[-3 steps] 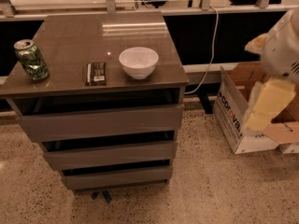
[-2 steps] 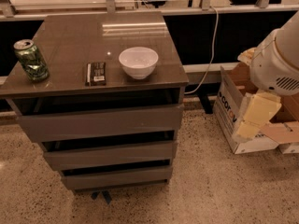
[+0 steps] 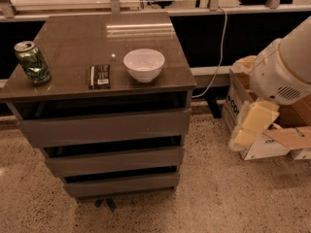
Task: Open bottom drawer
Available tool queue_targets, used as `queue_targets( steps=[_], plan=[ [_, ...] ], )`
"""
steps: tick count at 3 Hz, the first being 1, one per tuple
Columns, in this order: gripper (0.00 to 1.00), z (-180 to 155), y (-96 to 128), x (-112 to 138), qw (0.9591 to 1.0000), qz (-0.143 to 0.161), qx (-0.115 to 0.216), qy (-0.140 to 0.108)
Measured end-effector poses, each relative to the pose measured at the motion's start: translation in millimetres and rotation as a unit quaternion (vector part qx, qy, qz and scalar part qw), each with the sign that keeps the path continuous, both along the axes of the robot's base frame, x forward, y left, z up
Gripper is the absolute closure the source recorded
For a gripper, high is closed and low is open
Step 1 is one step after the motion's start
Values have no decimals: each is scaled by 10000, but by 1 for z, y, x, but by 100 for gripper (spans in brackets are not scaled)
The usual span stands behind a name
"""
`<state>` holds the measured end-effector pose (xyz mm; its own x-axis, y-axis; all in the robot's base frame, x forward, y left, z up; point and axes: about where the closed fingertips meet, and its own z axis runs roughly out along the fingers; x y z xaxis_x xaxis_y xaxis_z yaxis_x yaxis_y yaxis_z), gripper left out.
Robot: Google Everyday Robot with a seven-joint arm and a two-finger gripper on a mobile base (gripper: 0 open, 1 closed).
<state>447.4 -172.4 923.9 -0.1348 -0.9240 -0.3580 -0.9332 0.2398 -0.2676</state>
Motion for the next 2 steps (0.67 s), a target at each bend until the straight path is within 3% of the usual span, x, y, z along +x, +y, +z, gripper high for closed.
queue_targets(
  steps=[1,2],
  plan=[
    [0,-26,43,10,9966,356,724,-146],
    [0,-63,102,17,9861,688,1466,-370]
  ],
)
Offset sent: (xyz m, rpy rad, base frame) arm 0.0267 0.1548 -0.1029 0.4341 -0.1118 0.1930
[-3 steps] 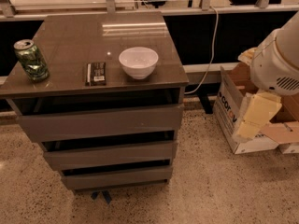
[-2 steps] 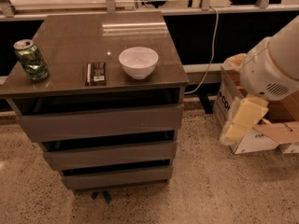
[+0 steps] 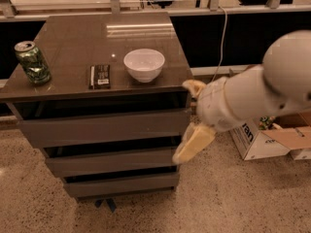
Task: Open bottom drawer
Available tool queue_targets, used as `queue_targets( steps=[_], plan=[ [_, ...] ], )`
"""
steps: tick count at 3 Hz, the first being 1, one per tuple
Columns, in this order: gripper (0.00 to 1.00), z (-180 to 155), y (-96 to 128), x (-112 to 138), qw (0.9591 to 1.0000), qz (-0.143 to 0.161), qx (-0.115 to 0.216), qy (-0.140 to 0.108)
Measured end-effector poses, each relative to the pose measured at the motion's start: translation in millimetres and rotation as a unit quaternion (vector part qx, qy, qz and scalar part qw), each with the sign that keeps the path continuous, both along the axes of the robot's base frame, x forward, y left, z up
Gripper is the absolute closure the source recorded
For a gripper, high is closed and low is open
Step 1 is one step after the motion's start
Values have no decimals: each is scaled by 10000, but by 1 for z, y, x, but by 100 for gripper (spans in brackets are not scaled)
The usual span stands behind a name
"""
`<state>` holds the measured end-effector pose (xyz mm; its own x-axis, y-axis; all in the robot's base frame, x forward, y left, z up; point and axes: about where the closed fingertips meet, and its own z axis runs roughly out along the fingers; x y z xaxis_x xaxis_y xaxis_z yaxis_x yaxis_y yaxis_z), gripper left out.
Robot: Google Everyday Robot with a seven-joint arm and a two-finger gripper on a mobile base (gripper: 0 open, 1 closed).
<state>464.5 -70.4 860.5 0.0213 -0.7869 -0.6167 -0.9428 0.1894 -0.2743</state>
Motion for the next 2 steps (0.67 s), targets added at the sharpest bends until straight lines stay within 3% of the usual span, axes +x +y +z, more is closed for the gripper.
queue_targets(
  steps=[1,2],
  plan=[
    [0,-41,38,-3,9990,165,402,-106],
    [0,-87,67,-16,9955,419,845,56]
  ],
)
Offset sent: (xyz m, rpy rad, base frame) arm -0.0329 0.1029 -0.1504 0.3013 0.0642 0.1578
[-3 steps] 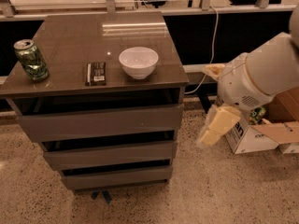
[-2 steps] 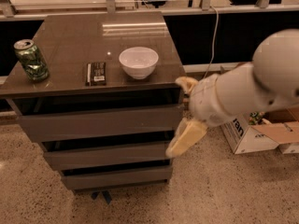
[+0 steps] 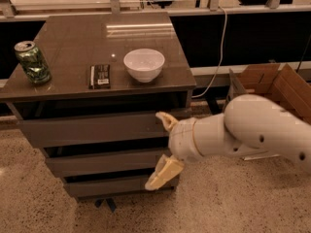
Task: Open bottom drawer
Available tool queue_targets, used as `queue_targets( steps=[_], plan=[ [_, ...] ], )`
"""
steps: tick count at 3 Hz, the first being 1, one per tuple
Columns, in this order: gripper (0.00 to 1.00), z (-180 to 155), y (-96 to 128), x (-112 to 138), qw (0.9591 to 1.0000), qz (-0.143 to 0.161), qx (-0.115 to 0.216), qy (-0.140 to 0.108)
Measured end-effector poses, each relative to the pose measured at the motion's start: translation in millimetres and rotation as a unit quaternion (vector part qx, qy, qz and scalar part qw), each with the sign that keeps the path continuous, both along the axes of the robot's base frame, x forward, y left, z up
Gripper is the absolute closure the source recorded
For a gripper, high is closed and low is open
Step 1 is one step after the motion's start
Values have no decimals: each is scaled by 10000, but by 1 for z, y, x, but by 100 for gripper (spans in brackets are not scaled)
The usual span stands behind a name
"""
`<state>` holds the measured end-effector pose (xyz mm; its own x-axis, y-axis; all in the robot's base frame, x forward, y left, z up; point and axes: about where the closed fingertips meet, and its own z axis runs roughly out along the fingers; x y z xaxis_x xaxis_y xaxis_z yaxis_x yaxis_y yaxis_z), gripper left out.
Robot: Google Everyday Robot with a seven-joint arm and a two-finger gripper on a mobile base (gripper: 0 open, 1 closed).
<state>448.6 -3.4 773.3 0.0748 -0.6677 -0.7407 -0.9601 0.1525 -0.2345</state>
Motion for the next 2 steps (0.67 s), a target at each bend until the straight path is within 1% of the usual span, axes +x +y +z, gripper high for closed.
queue_targets(
  steps=[1,2],
  plan=[
    [0,-45,32,-16,9981,434,366,235],
    [0,-86,52,-30,9943,767,583,461]
  ],
)
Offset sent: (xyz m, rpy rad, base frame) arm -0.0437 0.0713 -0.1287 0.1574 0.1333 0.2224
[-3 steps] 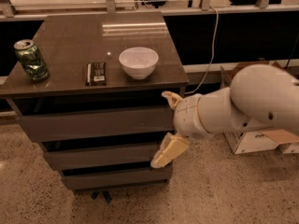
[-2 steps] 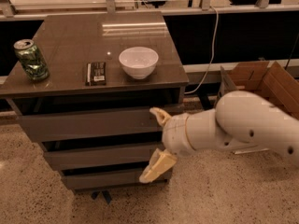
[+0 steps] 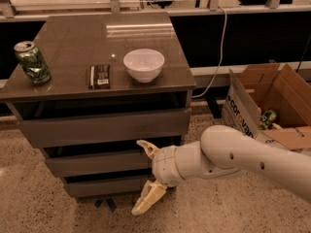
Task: Open bottom drawer
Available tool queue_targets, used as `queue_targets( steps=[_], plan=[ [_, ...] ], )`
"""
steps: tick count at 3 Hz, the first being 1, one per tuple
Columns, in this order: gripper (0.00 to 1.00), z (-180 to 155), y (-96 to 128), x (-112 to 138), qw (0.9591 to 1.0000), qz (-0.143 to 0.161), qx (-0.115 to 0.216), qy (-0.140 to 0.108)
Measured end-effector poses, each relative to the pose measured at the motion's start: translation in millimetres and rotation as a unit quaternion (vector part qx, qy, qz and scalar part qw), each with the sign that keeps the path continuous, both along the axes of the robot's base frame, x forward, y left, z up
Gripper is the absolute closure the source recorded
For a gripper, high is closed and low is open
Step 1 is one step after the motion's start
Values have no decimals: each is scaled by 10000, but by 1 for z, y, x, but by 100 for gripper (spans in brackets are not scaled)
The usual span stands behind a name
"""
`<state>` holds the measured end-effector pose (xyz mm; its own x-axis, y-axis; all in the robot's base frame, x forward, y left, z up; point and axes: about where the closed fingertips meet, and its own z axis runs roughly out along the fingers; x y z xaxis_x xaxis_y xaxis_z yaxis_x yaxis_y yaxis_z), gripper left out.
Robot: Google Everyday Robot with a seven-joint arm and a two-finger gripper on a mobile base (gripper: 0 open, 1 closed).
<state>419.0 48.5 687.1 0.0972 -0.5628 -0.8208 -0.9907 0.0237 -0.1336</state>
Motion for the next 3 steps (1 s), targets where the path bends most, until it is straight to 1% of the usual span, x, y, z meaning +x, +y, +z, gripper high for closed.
queue_targets(
  steps=[1,2,3],
  plan=[
    [0,0,0,0,10000,1,0,0],
    [0,-22,10,5,9996,225,-59,158],
    [0,-88,29,6,9967,595,-530,141]
  ],
)
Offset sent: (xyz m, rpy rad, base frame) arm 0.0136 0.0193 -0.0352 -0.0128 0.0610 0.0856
